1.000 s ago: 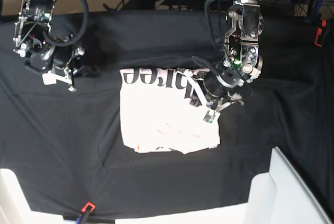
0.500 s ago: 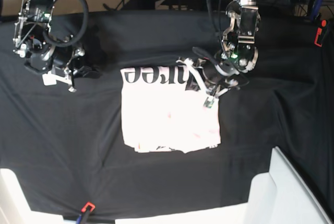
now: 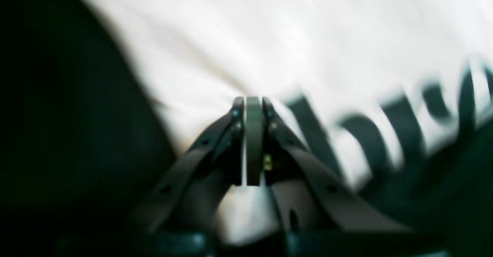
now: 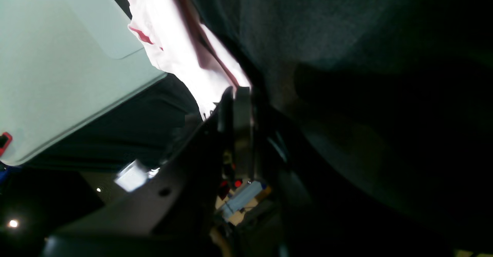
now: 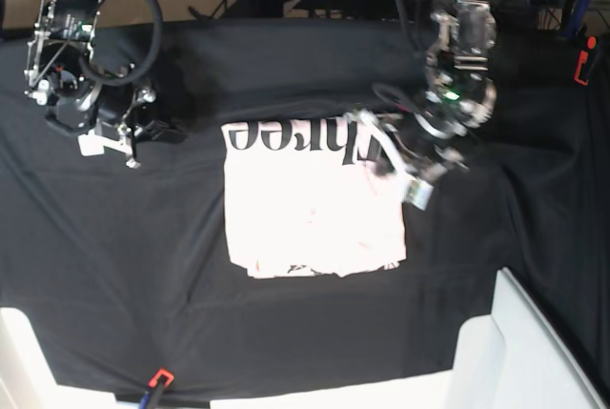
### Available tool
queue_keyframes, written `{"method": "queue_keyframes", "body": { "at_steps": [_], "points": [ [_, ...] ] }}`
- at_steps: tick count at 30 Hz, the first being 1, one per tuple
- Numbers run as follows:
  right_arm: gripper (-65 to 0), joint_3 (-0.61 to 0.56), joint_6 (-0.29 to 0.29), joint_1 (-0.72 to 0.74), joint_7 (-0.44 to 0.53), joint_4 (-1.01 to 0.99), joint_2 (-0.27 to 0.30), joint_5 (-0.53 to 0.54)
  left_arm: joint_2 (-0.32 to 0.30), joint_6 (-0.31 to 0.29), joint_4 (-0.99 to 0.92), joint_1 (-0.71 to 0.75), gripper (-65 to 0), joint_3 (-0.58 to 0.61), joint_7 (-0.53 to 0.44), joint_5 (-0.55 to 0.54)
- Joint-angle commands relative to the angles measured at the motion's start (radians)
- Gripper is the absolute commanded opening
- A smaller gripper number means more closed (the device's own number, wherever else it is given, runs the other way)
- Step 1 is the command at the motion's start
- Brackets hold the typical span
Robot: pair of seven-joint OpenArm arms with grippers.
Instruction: Fold the T-shirt properly
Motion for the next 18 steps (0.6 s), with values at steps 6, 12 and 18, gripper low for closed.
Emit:
{"method": "queue_keyframes", "body": {
  "at_steps": [6,12,18],
  "points": [
    [-65.0,-0.039,0.046,0.016,-0.002,0.068,0.123,0.016,-0.028,0.003,0.186,0.045,-65.0,-0.198,-0.025,-0.007],
    [-65.0,-0.243,0.186,-0.008,0.113,0.319,0.350,-0.180,-0.144,0.003,0.140,0.128,-65.0,-0.239,-0.107,-0.007],
    [-65.0,-0.378,0.322,-0.217,0.427,0.486,0.405,-0.660,-0.204,0.003,-0.016,0.329,-65.0,-0.230,-0.683,0.005]
  ]
}}
